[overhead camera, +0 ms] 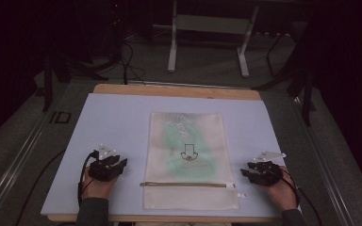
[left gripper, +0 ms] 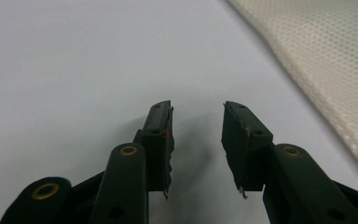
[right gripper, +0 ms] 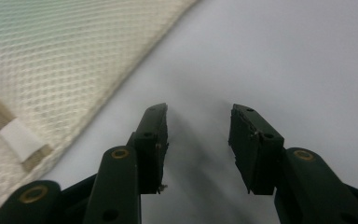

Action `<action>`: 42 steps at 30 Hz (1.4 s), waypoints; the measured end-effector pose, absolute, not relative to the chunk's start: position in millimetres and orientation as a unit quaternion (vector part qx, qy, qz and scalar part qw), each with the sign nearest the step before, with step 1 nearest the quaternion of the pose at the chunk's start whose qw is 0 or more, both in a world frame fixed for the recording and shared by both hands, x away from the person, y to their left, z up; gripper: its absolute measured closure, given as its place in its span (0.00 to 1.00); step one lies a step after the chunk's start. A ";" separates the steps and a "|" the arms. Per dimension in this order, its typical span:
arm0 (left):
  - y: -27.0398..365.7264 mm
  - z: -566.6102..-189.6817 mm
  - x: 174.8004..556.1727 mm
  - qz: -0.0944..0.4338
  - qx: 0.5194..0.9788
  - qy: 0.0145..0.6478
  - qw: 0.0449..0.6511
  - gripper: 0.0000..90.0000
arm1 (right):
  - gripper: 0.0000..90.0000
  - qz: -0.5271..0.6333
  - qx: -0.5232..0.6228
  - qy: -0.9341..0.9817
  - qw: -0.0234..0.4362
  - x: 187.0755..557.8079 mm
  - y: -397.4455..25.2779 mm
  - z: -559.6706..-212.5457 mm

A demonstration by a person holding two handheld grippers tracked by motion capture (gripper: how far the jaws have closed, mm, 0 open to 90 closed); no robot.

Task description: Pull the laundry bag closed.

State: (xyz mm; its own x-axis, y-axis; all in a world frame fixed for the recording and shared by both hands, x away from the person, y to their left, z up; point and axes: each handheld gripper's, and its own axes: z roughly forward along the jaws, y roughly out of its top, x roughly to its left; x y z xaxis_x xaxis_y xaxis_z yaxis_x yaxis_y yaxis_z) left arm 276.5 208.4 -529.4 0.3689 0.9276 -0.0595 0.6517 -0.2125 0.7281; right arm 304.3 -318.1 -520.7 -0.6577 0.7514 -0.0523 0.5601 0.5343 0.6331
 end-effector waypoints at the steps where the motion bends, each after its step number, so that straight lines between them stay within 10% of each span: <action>1: 208.4 -529.4 276.5 0.200 0.752 0.525 0.344 0.69 | 0.64 0.296 0.381 0.861 0.161 304.3 -318.1 -520.7; 42: 200.7 -529.9 275.8 0.195 0.771 0.503 0.339 0.70 | 0.63 0.256 0.227 0.932 0.117 293.8 -229.9 -485.7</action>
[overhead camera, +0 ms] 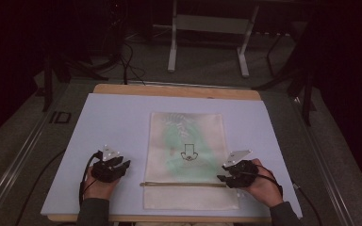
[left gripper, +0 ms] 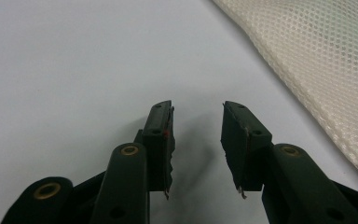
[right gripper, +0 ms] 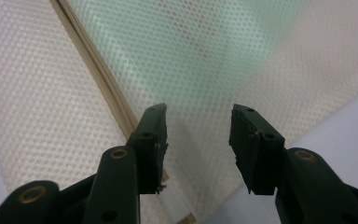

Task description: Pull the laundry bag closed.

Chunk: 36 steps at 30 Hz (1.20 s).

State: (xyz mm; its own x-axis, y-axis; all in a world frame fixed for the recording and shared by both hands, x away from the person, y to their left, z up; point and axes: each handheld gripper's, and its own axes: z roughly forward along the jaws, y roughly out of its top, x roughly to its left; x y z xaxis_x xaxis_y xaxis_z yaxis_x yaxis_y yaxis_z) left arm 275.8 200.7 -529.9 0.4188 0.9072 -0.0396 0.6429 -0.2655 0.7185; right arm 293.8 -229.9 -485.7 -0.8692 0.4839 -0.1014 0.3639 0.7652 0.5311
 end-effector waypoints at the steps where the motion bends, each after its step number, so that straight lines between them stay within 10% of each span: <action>1: 200.3 -529.8 275.7 0.195 0.771 0.502 0.339 0.70 | 0.63 0.257 0.224 0.933 0.116 294.1 -226.6 -484.8; 36: 198.3 -530.5 275.3 0.196 0.778 0.496 0.332 0.71 | 0.63 0.257 0.156 0.949 0.100 294.0 -170.4 -476.8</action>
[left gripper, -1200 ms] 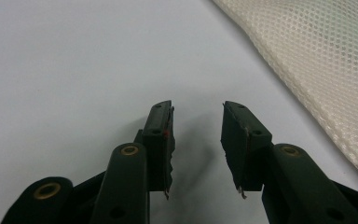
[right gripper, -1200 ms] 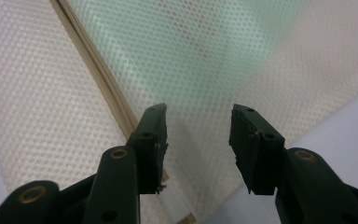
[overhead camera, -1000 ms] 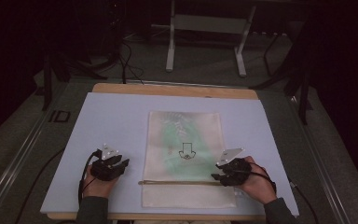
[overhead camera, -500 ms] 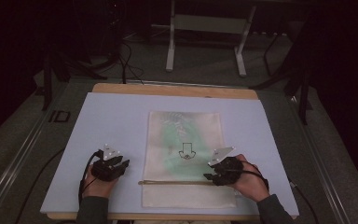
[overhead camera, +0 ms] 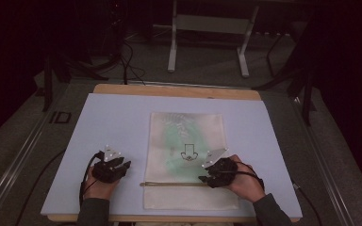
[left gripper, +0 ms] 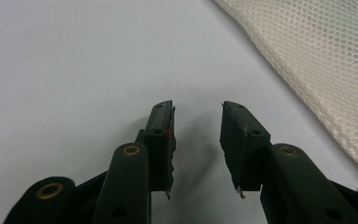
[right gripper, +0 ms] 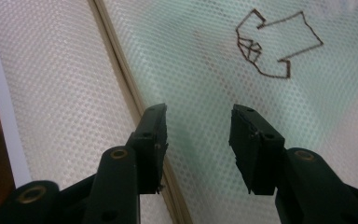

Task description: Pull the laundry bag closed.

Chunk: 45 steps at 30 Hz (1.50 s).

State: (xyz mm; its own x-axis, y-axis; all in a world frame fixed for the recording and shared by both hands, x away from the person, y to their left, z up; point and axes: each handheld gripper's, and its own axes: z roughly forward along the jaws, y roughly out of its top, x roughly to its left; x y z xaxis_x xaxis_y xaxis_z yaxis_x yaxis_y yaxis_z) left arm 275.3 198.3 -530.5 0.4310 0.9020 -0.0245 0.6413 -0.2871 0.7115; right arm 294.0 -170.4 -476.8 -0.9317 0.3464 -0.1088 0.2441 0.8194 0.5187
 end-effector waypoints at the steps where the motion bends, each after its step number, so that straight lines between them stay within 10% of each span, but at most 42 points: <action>1: 198.2 -530.4 275.2 0.195 0.777 0.497 0.335 0.71 | 0.64 0.256 0.151 0.950 0.097 293.6 -165.8 -476.4; 45: 196.4 -531.1 276.0 0.198 0.779 0.496 0.329 0.70 | 0.72 0.285 0.082 0.954 0.050 288.5 -71.7 -495.8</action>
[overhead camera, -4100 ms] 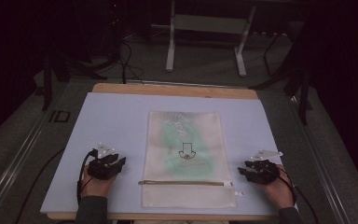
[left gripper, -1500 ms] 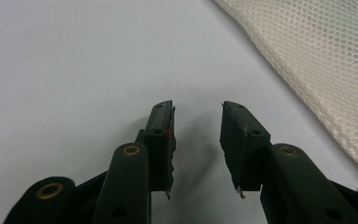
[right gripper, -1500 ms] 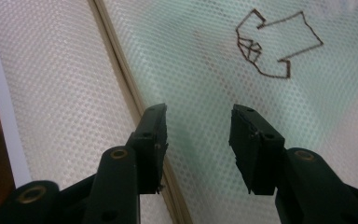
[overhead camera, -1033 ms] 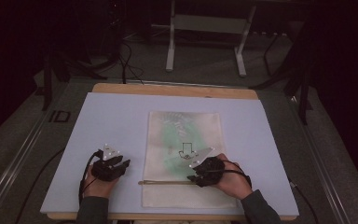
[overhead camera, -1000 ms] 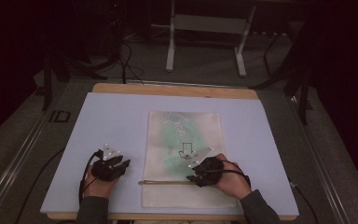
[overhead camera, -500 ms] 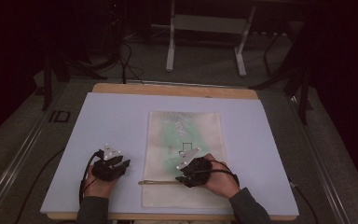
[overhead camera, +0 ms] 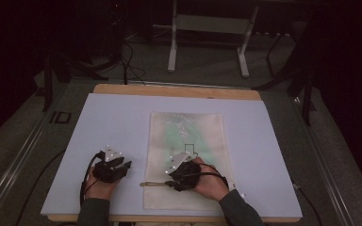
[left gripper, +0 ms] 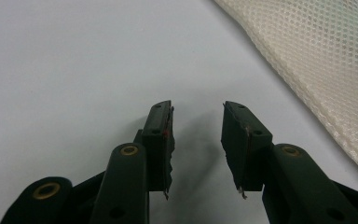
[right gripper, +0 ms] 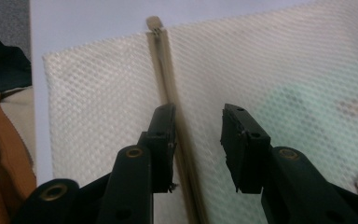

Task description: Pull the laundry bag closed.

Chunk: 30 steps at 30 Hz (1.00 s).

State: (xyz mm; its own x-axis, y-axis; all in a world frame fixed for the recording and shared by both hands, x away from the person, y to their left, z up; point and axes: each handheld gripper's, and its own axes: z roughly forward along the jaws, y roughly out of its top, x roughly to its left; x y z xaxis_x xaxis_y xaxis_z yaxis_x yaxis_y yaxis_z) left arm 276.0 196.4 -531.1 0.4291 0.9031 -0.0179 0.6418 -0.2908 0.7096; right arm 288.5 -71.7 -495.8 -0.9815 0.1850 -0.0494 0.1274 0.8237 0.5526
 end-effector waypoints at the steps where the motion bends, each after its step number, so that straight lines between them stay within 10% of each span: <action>1: 196.3 -531.1 276.0 0.198 0.779 0.496 0.329 0.70 | 0.72 0.285 0.079 0.954 0.049 288.1 -69.6 -495.8; 30: 195.5 -531.4 275.7 0.200 0.780 0.495 0.327 0.68 | 0.78 0.290 0.033 0.956 0.030 282.3 -10.1 -501.8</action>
State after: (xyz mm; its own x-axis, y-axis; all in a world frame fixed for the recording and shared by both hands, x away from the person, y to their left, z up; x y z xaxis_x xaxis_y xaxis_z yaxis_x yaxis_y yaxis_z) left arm 275.7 195.5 -531.4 0.4307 0.9024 -0.0119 0.6407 -0.2965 0.7082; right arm 282.3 -10.1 -501.8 -0.9961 0.0795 -0.0379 0.0451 0.8299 0.5560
